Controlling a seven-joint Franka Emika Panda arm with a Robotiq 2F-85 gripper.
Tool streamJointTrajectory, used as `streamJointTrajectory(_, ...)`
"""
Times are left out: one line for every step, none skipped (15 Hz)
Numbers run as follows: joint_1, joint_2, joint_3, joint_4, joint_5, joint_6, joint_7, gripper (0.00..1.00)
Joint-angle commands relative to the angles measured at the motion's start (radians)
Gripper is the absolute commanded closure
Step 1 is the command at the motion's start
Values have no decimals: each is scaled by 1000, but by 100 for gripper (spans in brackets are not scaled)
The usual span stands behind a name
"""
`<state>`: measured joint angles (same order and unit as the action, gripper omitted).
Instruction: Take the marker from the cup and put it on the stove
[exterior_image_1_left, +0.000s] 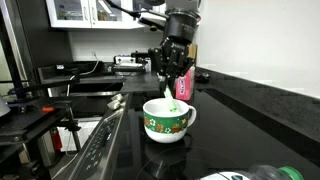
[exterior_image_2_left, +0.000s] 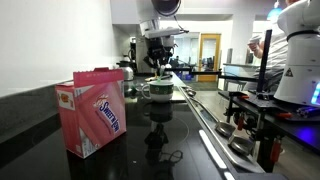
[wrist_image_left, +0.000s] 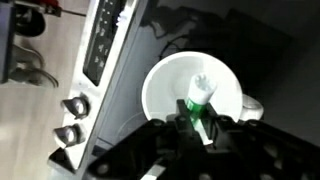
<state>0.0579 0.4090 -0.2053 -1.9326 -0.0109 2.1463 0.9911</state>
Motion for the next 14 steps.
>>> streamJointTrajectory(50,-149,3,-109,-135,-58,53,95)
streamJointTrajectory(61,-188,15,-139,-178,-50,70,95)
streamJointTrajectory(72,-218,34,-167,-216,-23,96,95)
streamJointTrajectory(75,-240,59,-188,-233,-18,104,95)
streamJointTrajectory(86,-253,83,-200,-266,-23,139,95)
streamJointTrajectory(93,-257,110,-215,-282,-7,163,95)
streamJointTrajectory(101,-249,137,-220,-291,10,189,95)
streamJointTrajectory(112,-240,156,-229,-318,56,239,95)
streamJointTrajectory(119,-213,172,-229,-331,117,280,95)
streamJointTrajectory(128,-186,180,-226,-366,178,332,95)
streamJointTrajectory(140,-155,178,-217,-406,238,387,95)
streamJointTrajectory(155,-121,167,-204,-455,288,448,95)
streamJointTrajectory(171,-83,149,-185,-511,322,505,95)
streamJointTrajectory(186,-50,132,-161,-553,332,546,95)
